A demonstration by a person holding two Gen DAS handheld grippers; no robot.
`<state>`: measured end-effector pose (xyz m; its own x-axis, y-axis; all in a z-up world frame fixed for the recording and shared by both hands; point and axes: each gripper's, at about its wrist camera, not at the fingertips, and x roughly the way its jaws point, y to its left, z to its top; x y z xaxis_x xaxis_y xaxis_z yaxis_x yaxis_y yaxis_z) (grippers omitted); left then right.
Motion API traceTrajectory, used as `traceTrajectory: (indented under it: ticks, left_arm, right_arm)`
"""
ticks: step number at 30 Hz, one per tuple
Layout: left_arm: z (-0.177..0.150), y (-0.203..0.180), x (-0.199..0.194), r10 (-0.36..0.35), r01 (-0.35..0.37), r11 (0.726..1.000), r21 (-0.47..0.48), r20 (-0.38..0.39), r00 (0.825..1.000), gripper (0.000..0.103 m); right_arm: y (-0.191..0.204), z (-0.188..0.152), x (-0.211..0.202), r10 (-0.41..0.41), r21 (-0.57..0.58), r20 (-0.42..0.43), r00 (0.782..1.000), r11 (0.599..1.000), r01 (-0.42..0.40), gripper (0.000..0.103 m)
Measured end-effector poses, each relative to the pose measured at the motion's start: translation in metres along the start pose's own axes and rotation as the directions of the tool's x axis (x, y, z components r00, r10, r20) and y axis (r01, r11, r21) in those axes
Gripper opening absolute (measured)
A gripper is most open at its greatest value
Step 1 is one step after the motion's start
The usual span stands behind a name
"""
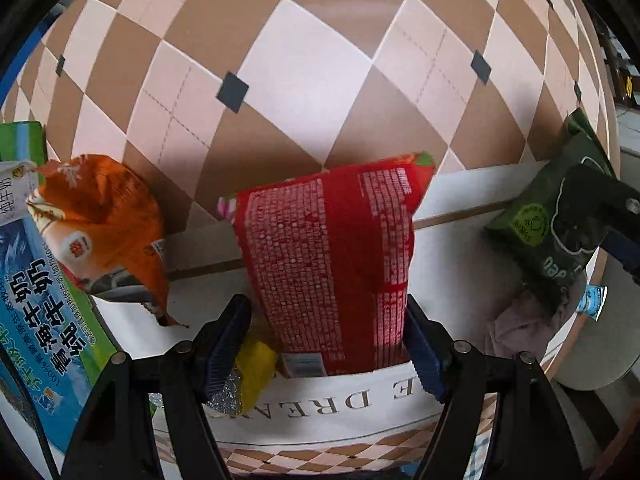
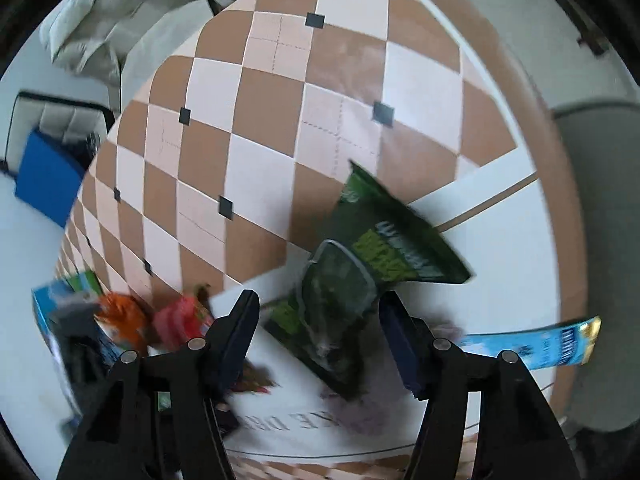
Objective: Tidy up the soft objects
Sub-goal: 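Grasp the red snack packet with the left tool while the right tool grasps the green seaweed packet, then lower both packets into the box beside the milk packet and open both tools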
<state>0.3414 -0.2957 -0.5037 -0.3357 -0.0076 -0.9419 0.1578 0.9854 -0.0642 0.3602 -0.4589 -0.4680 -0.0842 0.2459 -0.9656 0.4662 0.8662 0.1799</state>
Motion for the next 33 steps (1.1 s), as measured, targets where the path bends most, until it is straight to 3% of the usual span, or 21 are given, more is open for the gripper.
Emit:
traceTrajectory:
  ticks: [4, 5, 9, 16, 20, 27, 33]
  left_arm:
    - [-0.001, 0.001, -0.010, 0.039, -0.039, 0.999, 0.014, 0.040, 0.998, 0.046]
    - [-0.001, 0.001, -0.012, 0.038, -0.039, 0.999, 0.020, 0.046, 0.998, 0.045]
    - [-0.004, 0.003, -0.028, 0.051, -0.054, 0.998, 0.027, 0.111, 0.993, 0.043]
    - [-0.037, 0.016, -0.076, -0.015, 0.003, 0.998, 0.056, 0.217, 0.976, 0.043]
    - [-0.067, 0.044, -0.110, -0.069, 0.051, 0.996, 0.071, 0.279, 0.958, 0.043]
    - [-0.125, 0.133, -0.165, -0.105, 0.093, 0.994, 0.051, 0.364, 0.925, 0.043]
    - [-0.160, 0.233, -0.172, -0.057, 0.078, 0.996, -0.041, 0.379, 0.924, 0.043]
  right_arm:
    - [0.011, 0.005, 0.014, -0.115, 0.004, 0.026, 0.993, 0.993, 0.115, 0.063]
    - [0.014, 0.004, 0.017, -0.164, -0.005, 0.040, 0.986, 0.986, 0.164, 0.051]
    - [0.021, -0.004, 0.017, -0.194, -0.047, 0.078, 0.978, 0.979, 0.198, 0.037]
    - [0.035, -0.043, -0.018, -0.109, -0.143, 0.133, 0.985, 0.981, 0.128, 0.034]
    - [0.056, -0.082, -0.058, -0.006, -0.212, 0.180, 0.984, 0.976, 0.045, 0.033]
    - [0.127, -0.163, -0.112, 0.144, -0.372, 0.209, 0.967, 0.927, -0.058, 0.033]
    - [0.232, -0.236, -0.098, 0.214, -0.520, 0.132, 0.968, 0.846, -0.116, 0.033]
